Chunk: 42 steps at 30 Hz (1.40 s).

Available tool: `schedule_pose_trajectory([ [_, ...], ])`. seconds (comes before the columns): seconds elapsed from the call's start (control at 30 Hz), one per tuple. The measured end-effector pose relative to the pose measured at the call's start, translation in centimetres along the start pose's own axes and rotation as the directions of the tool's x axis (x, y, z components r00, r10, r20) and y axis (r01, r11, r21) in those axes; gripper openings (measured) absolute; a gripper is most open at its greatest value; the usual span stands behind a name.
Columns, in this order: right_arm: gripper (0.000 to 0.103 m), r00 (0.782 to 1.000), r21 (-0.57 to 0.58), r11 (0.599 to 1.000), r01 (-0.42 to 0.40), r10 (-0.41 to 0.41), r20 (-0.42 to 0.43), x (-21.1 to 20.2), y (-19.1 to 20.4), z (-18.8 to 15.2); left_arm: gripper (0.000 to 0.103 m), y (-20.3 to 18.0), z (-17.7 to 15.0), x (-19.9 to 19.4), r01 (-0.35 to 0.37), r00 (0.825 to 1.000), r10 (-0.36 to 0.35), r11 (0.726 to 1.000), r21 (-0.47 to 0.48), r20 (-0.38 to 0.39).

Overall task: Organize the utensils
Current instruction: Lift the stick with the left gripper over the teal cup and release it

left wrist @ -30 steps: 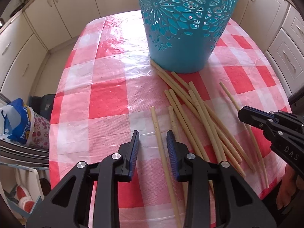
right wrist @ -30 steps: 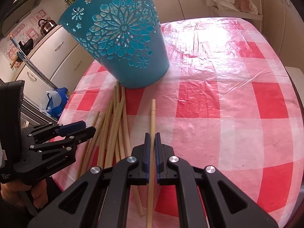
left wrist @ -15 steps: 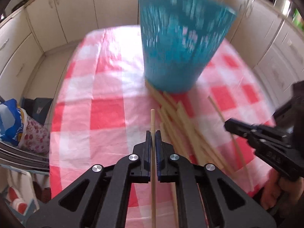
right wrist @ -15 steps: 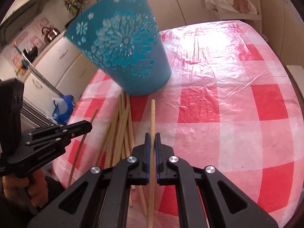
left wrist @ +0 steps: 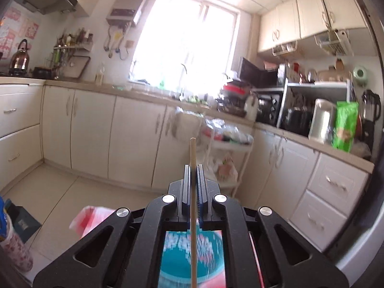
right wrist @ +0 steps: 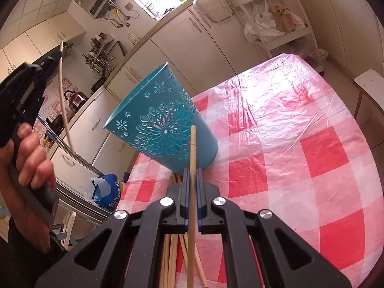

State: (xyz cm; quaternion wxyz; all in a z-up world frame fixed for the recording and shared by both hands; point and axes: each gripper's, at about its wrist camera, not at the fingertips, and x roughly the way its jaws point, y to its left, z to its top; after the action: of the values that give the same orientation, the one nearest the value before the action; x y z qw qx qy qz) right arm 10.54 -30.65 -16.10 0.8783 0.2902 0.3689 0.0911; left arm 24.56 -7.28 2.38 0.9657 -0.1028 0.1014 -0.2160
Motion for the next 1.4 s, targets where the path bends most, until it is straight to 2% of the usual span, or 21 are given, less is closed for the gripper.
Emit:
schedule_pose_trajectory([
  [0.17,0.006,1.0,-0.003,1.0,-0.002,0.002,0.01,-0.1,0.0,0.4,0.004,0.5,0.7,3.5,-0.066,0.995,0.069,0.997,-0.048,0.067],
  [0.27,0.006,1.0,0.005,1.0,-0.005,0.005,0.019,-0.1,-0.1,0.6,0.004,1.2,-0.2,5.4,-0.093,0.995,0.095,0.994,-0.05,0.041],
  [0.5,0.006,0.999,0.016,1.0,-0.006,0.006,0.037,-0.2,-0.1,0.9,0.004,2.3,-4.9,7.0,-0.147,0.989,0.146,0.989,-0.02,-0.034],
  [0.7,0.006,0.999,0.015,1.0,-0.002,0.001,0.041,-0.2,-0.2,1.0,0.005,2.5,-7.4,6.0,-0.167,0.983,0.169,0.985,0.033,-0.077],
  [1.0,0.006,0.998,-0.021,1.0,0.009,-0.008,0.07,-0.7,0.8,0.7,0.005,3.3,-5.8,2.8,-0.167,0.985,0.166,0.986,-0.02,-0.053],
  [1.07,0.006,0.997,-0.021,1.0,0.006,-0.004,0.078,-1.0,0.7,0.7,0.007,3.8,-5.8,1.6,-0.171,0.984,0.169,0.984,-0.042,-0.051],
  [1.13,0.006,0.997,-0.014,1.0,0.006,-0.005,0.075,-0.9,0.6,0.8,0.013,4.6,-6.1,1.0,-0.174,0.983,0.169,0.983,-0.064,-0.075],
  [1.27,0.006,0.998,-0.009,1.0,-0.004,0.005,0.066,-1.0,0.7,0.5,0.019,5.8,-6.1,2.0,-0.167,0.972,0.15,0.982,-0.083,-0.18],
  [1.33,0.006,0.997,-0.021,1.0,-0.012,0.014,0.082,-1.4,1.0,0.6,0.03,6.3,-5.8,1.6,-0.173,0.967,0.153,0.981,-0.083,-0.203],
  [1.4,0.006,0.995,-0.028,0.999,-0.024,0.027,0.101,-1.8,1.1,0.7,0.036,7.0,-5.9,0.9,-0.178,0.962,0.153,0.98,-0.095,-0.227],
])
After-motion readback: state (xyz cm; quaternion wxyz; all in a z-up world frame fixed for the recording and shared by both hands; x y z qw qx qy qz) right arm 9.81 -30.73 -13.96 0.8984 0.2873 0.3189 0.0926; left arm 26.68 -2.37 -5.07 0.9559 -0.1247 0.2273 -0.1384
